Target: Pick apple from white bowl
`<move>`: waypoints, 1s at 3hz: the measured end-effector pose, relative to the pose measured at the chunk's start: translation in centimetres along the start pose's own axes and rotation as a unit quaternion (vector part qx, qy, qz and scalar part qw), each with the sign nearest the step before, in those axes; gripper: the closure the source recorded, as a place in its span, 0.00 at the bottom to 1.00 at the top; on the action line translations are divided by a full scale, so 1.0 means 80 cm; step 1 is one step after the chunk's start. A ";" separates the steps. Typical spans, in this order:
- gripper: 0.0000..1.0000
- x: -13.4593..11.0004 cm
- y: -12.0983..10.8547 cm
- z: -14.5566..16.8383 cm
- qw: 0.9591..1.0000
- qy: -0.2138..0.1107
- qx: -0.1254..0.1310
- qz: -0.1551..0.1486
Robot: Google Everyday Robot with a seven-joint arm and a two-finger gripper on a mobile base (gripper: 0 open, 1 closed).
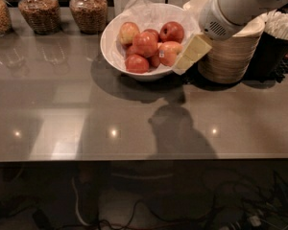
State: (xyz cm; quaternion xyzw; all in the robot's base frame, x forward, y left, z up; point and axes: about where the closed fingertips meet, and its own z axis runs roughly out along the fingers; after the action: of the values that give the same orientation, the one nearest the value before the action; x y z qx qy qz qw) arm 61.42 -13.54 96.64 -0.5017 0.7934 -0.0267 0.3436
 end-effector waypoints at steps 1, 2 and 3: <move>0.00 -0.022 -0.020 0.032 1.000 0.000 0.000 0.016; 0.00 -0.041 -0.039 0.057 1.000 -0.004 -0.002 0.028; 0.10 -0.052 -0.052 0.075 0.999 -0.002 -0.003 0.038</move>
Offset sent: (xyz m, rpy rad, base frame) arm 0.0914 0.0345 -0.0055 0.0676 0.0210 -0.0575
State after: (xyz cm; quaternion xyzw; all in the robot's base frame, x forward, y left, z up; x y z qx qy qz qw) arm 69.15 -10.41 95.80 -0.4728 0.8109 -0.0100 0.3448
